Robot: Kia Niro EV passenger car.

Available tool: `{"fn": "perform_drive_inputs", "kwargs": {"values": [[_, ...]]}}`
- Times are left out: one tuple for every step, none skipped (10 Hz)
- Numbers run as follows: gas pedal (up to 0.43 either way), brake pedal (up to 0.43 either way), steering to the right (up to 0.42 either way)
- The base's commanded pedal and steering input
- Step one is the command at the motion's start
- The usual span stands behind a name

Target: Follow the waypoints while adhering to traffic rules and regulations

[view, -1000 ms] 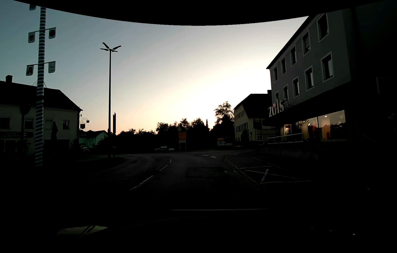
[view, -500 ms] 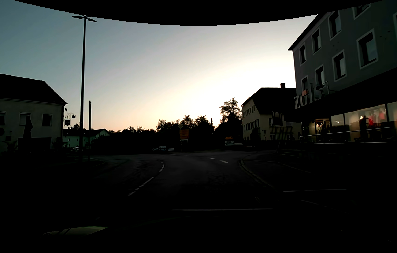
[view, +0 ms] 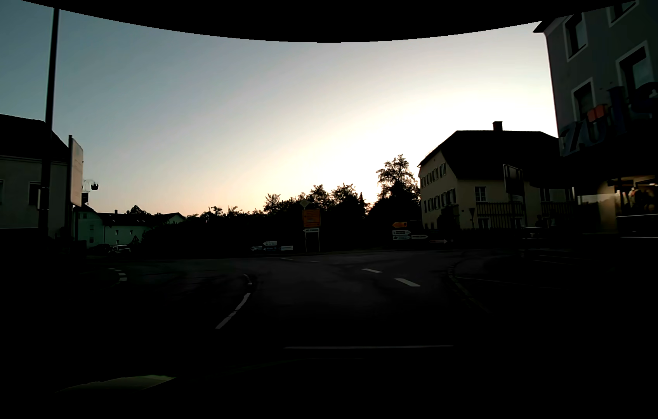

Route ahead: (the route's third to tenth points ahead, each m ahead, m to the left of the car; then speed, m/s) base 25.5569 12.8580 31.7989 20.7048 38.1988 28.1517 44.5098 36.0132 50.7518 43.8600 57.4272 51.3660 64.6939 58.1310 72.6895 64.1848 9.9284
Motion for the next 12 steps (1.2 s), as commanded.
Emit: {"fn": "perform_drive_inputs", "kwargs": {"values": [[0.028,0.0,-0.081],[0.02,0.0,-0.094],[0.0,0.0,-0.099],[0.008,0.0,-0.1],[0.028,0.0,-0.104],[0.039,0.0,-0.112],[0.039,0.0,-0.12],[0.039,0.0,-0.129],[0.039,0.0,-0.138],[0.059,0.0,-0.143],[0.059,0.0,-0.151],[0.059,0.0,-0.154]]}}
